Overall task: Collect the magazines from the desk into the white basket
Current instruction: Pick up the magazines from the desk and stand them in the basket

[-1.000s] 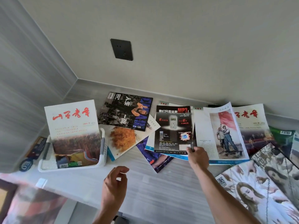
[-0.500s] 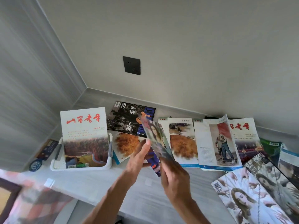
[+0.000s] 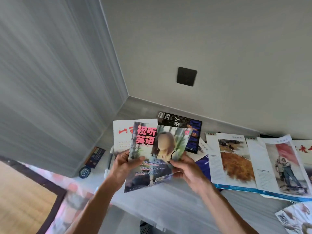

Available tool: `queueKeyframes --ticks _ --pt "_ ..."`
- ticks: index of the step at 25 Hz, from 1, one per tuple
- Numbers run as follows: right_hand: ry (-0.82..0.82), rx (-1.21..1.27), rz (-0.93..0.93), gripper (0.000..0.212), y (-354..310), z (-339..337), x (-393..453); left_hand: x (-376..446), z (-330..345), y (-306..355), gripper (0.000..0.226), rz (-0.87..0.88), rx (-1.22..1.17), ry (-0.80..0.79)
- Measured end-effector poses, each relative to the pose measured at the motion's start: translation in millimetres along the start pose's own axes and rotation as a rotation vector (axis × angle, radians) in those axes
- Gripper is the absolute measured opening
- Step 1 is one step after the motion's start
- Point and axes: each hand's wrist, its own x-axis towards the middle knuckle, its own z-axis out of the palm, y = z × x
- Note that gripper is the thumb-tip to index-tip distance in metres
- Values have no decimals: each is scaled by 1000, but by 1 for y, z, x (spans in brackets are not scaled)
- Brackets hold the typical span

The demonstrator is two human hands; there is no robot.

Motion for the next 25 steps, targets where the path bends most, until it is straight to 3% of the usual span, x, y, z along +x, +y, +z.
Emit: queueKeyframes --ticks 3,7,10,15,17,22,25 --pt "106 -180 -86 10 -5 40 31 22 -38 1 15 -20 105 398" --pt "72 -262 -88 19 -7 89 61 48 -68 -7 17 -14 43 625" --pt "133 -286 -23 15 8 98 72 54 -81 -26 24 -74 211 591" --pt "126 -226 19 36 29 66 69 65 -72 -46 30 -241 300 549" --pt "95 -290 -8 40 32 56 72 64 -60 -51 36 -253 259 457" --pt "-10 -382 -48 52 28 61 78 55 -58 -53 31 -291 204 545" --pt "104 -428 -164 48 29 49 67 42 -51 -57 33 -267 390 518"
